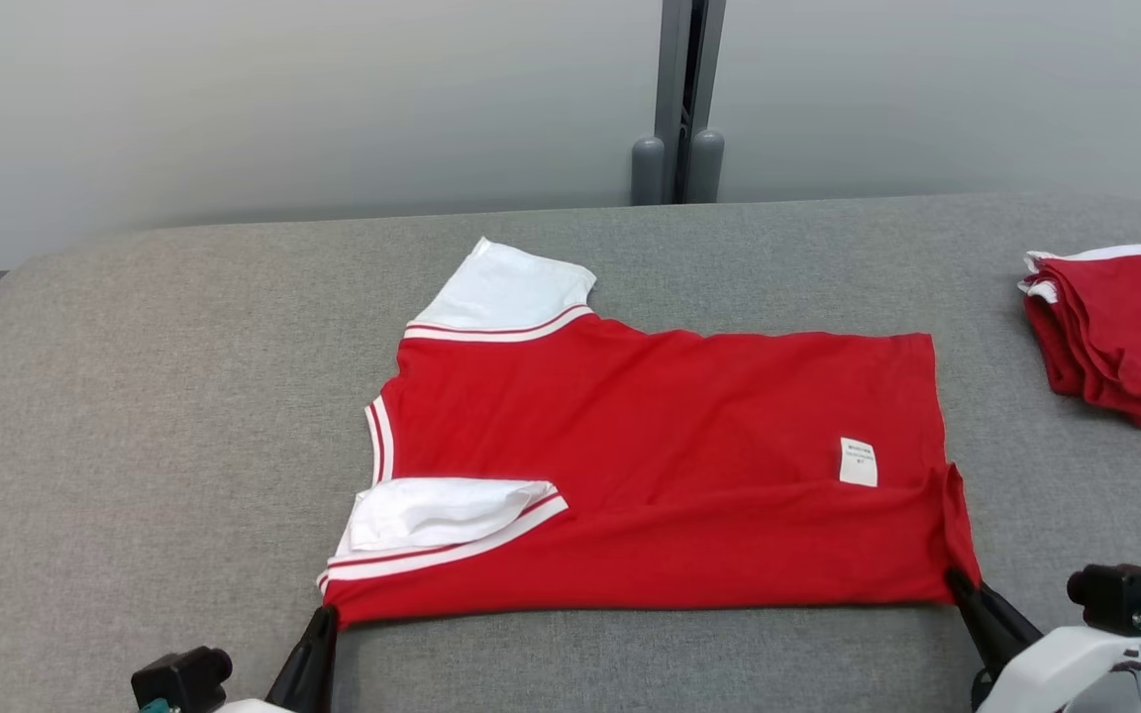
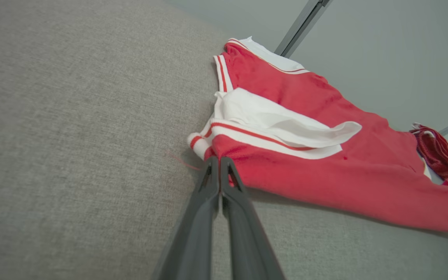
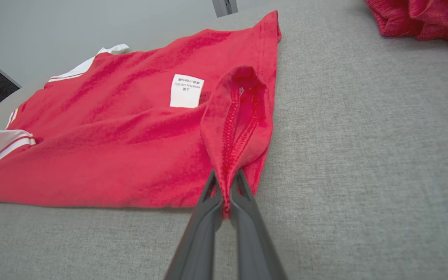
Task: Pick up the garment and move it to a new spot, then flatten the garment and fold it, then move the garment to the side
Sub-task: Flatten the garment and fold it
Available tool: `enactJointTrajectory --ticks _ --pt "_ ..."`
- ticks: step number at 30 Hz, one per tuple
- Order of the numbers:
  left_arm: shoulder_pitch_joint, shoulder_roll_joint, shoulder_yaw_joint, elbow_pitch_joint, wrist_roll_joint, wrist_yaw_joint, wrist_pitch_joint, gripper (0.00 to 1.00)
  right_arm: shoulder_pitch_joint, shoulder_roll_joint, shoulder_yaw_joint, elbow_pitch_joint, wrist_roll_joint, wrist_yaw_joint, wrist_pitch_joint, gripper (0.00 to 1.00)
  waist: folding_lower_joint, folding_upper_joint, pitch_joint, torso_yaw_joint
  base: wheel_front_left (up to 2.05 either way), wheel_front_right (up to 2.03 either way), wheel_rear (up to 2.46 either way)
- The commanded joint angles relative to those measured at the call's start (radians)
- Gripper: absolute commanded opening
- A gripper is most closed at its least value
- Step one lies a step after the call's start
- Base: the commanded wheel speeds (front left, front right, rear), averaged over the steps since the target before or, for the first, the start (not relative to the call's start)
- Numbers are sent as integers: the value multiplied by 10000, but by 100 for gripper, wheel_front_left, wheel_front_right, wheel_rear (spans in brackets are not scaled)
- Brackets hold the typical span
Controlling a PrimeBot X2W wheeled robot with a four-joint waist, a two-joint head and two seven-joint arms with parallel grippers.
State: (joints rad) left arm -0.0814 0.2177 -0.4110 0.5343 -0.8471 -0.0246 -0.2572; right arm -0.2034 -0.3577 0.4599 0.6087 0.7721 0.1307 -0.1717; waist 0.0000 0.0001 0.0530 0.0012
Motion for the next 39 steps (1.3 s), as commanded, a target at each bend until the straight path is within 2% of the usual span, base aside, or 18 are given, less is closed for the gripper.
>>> enactJointTrajectory --ticks 1,6,12,13,14,15,24,31,35,39 --pt "314 112 50 -288 -66 148 -21 0 357 -135 -172 -224 -58 2 111 0 0 -1 -58 105 0 0 0" --pt "1003 207 127 -1171 -199 509 122 0 1093 -272 -596 -873 -240 0 484 0 0 -1 -41 236 0 0 0" --pt "1355 249 -25 -1607 -194 704 313 0 1685 -166 -1146 -1389 -520 0 930 0 0 -1 -9 389 0 0 0" --pt "1345 227 -43 -1644 -167 694 297 43 1739 -133 -1231 -1485 -621 0 994 21 0 -1 -9 399 0 0 0" --pt "1325 215 -45 -1675 -102 696 247 98 1779 -93 -1338 -1584 -723 2 988 69 0 -1 -14 406 0 0 0" --pt "1314 202 -62 -1658 -47 694 230 100 1843 -13 -1432 -1668 -799 2 1046 100 0 -1 -28 408 0 0 0" --pt "955 103 603 -1960 806 566 -72 100 1825 453 -2334 -2618 -1791 2 433 100 0 -1 -249 175 0 0 0" --pt "734 -326 2057 -2888 2170 507 -81 100 1672 882 -2989 -3230 -2423 2 -250 100 0 -1 -433 -29 0 0 0" --pt "632 -545 2601 -3045 2643 329 -81 100 1582 1106 -3214 -3500 -2857 2 -534 100 0 -1 -507 -134 0 0 0" --pt "440 -613 3122 -3145 3292 395 -82 100 1562 1285 -3395 -3721 -3284 2 -739 100 0 -1 -532 -231 0 0 0"
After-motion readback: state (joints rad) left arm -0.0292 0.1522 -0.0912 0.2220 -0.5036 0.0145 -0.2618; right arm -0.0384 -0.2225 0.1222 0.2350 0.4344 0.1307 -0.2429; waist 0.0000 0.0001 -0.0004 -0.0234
